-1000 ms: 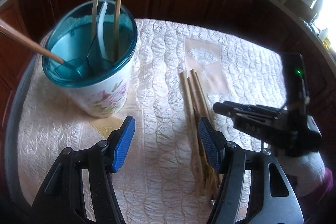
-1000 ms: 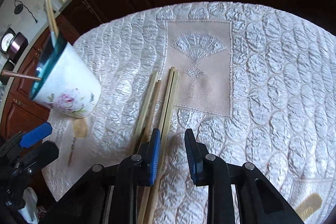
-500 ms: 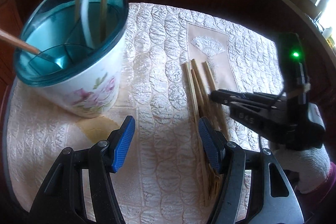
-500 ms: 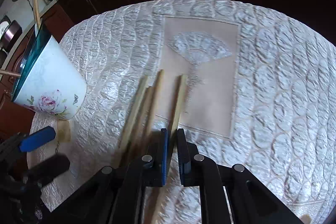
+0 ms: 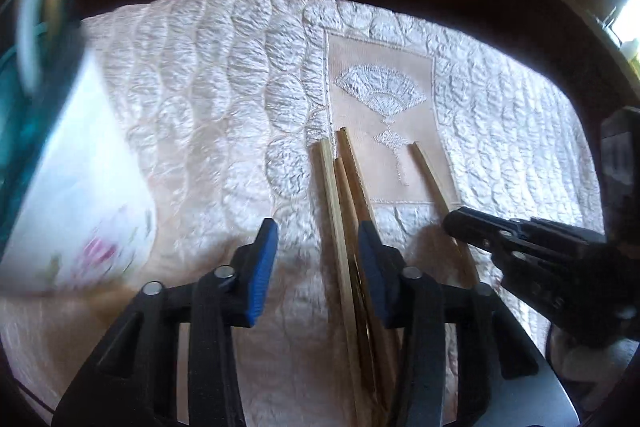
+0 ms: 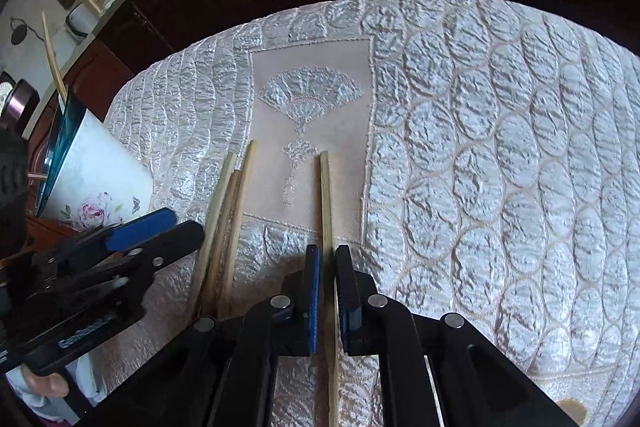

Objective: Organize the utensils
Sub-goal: 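Close the right tool on one chopstick while the left tool grasps another chopstick, then lift both chopsticks upright and carry them above the flower-print holder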

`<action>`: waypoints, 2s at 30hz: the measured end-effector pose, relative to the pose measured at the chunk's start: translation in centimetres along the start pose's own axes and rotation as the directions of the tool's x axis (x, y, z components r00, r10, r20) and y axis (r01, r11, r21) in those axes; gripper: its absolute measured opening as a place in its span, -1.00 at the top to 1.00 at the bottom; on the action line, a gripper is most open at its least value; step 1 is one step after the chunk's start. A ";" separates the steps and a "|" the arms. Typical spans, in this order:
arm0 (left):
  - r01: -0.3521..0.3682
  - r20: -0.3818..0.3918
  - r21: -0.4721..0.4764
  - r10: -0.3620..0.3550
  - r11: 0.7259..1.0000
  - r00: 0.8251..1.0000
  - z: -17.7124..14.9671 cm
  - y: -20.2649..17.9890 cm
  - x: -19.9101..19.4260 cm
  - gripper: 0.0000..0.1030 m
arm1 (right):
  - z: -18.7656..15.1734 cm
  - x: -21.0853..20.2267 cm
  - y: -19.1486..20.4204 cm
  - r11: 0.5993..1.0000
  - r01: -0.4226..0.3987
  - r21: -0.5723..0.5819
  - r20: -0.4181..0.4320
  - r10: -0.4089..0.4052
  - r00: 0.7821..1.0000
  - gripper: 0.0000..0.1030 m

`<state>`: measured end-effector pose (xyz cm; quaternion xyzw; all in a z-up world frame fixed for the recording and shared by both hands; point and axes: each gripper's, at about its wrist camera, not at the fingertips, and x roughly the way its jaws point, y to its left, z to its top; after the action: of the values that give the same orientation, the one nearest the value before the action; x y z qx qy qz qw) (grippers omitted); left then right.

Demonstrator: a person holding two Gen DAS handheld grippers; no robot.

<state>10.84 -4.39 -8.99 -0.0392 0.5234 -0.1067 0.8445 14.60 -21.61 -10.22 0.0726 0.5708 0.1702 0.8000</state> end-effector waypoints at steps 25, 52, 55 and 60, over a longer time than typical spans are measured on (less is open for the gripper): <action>0.066 0.078 0.006 -0.066 0.998 0.995 2.5 -0.1 -3.9 0.93 | 3.2 -4.2 2.5 0.994 -0.074 -0.084 0.083 0.081 0.993 0.88; 0.105 0.117 0.011 -0.106 0.994 0.987 1.0 0.6 -7.1 0.92 | -0.9 -13.6 2.7 0.990 -0.075 -0.122 0.234 0.102 0.967 0.88; 0.111 0.164 0.022 -0.113 0.994 0.980 0.3 1.2 -10.3 0.92 | -1.1 -14.8 3.8 0.987 -0.076 -0.142 0.252 0.110 0.961 0.88; 0.096 0.229 0.028 -0.100 0.995 0.968 -0.4 2.6 -14.5 0.91 | -1.6 -16.0 5.9 0.982 -0.069 -0.175 0.270 0.115 0.956 0.89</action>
<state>4.60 1.37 3.03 -0.0700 0.4186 -0.1476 0.8934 7.36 -21.92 5.33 0.0564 0.4326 0.2420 0.8667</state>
